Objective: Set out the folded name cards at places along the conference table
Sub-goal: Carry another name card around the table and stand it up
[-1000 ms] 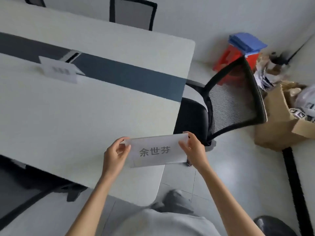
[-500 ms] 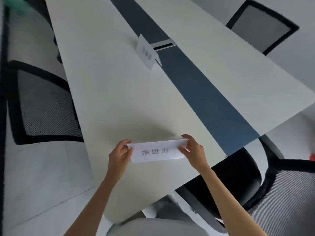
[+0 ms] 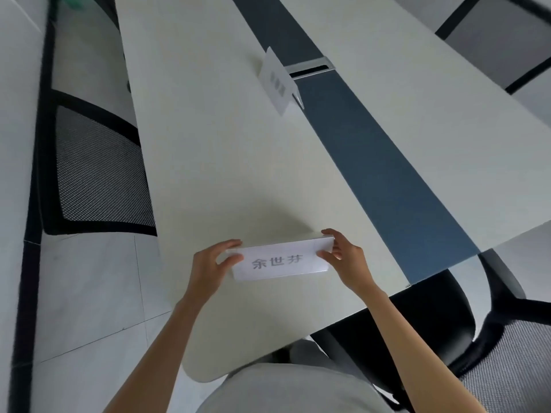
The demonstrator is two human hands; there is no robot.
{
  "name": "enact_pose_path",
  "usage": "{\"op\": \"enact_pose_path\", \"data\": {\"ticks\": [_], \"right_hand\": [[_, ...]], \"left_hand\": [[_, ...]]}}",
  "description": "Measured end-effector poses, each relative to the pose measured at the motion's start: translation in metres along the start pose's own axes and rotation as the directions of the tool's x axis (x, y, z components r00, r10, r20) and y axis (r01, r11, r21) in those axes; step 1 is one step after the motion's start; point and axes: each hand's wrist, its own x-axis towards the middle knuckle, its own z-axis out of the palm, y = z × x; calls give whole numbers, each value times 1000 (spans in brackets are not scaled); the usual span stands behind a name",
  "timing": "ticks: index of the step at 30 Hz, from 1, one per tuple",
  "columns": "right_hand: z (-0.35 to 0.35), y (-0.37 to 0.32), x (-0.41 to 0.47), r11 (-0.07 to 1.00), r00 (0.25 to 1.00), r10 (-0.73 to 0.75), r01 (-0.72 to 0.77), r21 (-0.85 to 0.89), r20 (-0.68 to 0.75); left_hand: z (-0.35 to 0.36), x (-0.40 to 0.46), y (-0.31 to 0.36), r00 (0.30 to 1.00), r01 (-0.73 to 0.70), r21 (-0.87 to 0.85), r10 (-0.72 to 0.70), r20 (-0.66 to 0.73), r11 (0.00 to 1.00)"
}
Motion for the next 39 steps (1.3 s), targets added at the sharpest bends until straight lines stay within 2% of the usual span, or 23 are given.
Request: {"op": "enact_pose_path", "data": {"ticks": [7,12,15,17,19,22,27,31,34,39], "right_hand": [[-3,-10,21,997,998,-23,19,-71,-56],[-20,-16,34,977,996,-80,69,-200,-50],[-38,-27,40,993,997,-72,72,-90,0],[-57,-37,48,995,995,-96,96,20,6],[-80,-44,62,984,988,-152,154,86,-36],[-120,-51,90,975,980,-161,176,133,-117],[-167,-19,159,983,967,-38,82,165,-253],[-176,21,209,958,960,124,-50,282,-252],[-180,47,239,942,955,215,-148,301,-203],[-181,70,271,926,961,233,-172,336,-151]], "left_hand": [[6,19,-5,998,-54,-24,54,-36,998],[-1,26,8,998,-64,-5,64,3,998],[-7,33,29,999,-50,-48,50,-2,998],[-10,43,50,996,-94,-61,94,-10,994],[-9,59,76,990,-138,-65,137,-17,988],[9,92,120,982,-187,-91,184,-37,978],[84,165,166,973,-223,-129,212,-90,966],[147,212,174,982,-186,-106,181,-58,977],[180,237,167,989,-143,-62,140,-56,988],[211,263,157,995,-52,-89,45,-86,995]]}}
